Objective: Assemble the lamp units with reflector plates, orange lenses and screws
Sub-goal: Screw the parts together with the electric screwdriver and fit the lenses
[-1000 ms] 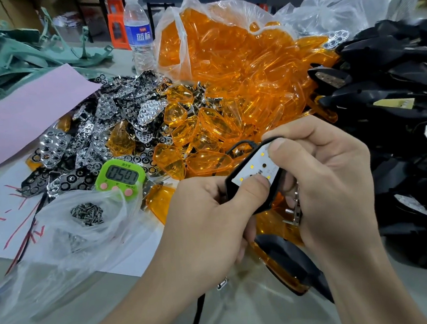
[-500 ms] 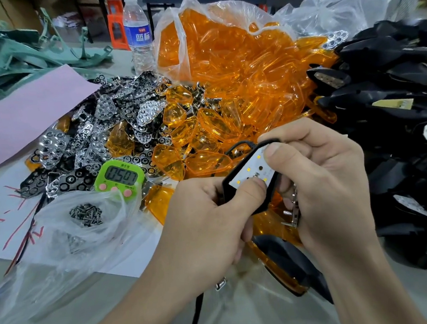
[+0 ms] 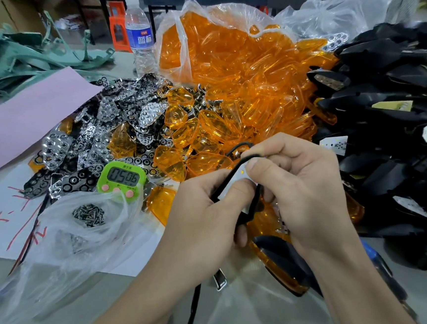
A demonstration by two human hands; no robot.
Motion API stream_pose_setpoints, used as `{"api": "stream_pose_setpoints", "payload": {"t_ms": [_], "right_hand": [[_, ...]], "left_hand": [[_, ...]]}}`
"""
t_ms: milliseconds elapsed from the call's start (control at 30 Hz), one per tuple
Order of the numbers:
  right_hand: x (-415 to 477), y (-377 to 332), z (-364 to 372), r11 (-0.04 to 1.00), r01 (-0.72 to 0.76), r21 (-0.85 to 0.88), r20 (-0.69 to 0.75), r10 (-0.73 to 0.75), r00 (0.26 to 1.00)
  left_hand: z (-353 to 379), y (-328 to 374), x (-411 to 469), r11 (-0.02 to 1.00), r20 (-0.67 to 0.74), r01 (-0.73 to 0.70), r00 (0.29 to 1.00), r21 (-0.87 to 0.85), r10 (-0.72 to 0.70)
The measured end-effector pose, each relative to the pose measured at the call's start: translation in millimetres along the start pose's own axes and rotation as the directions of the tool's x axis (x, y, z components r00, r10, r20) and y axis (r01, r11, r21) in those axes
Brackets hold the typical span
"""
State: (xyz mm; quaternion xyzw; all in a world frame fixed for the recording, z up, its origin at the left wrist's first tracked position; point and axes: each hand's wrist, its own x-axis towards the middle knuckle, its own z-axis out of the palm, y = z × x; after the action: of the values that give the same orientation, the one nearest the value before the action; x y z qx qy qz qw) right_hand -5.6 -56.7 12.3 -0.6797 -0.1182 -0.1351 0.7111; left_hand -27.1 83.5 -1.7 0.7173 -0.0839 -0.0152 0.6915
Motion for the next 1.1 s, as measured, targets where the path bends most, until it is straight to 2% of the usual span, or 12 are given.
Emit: {"api": "stream_pose_setpoints", "payload": {"t_ms": [133, 233, 300, 400, 500, 567, 700, 867, 1000, 1100], "right_hand": [[1, 0, -2, 0.997, -0.040, -0.071, 0.022, 0.042, 0.999], [4, -3, -6, 0.977, -0.207, -0.041, 0.034, 0.208, 0.977], [7, -5, -11, 0.922, -0.383, 0.062, 0.001, 0.383, 0.924], [8, -7, -18, 0.817, -0.495, 0.296, 0.063, 0.500, 0.863], [7, -8, -20, 0.730, -0.499, 0.467, 0.205, 0.460, 0.864], [7, -8, -19, 0.714, -0.498, 0.492, 0.247, 0.434, 0.866], [9, -5, -16, 0.783, -0.465, 0.414, 0.263, 0.386, 0.884], [7, -2, -15, 0.912, -0.293, 0.289, 0.221, 0.234, 0.947], [5, -3, -13, 0.968, -0.186, 0.172, 0.141, 0.162, 0.977], [5, -3, -12, 0.975, -0.174, 0.139, 0.126, 0.156, 0.980]], "left_hand": [[-2, -3, 4, 1.000, -0.002, 0.023, 1.000, 0.006, -0.023], [-2, -6, 7, 0.997, -0.048, 0.075, 0.996, 0.028, -0.074], [-4, -9, 10, 0.993, -0.084, 0.114, 0.990, -0.002, -0.114], [-6, -10, 12, 0.988, -0.136, 0.152, 0.978, -0.038, -0.155], [-4, -9, 12, 0.985, -0.150, 0.167, 0.974, -0.044, -0.172], [-3, -10, 13, 0.985, -0.161, 0.172, 0.971, -0.028, -0.174], [-3, -11, 13, 0.985, -0.139, 0.172, 0.975, -0.029, -0.174], [-4, -8, 13, 0.972, -0.090, 0.208, 0.972, -0.110, -0.218], [-6, -7, 13, 0.962, -0.034, 0.214, 0.974, -0.172, -0.223], [-8, -6, 12, 0.955, 0.008, 0.218, 0.975, -0.199, -0.221]]}}
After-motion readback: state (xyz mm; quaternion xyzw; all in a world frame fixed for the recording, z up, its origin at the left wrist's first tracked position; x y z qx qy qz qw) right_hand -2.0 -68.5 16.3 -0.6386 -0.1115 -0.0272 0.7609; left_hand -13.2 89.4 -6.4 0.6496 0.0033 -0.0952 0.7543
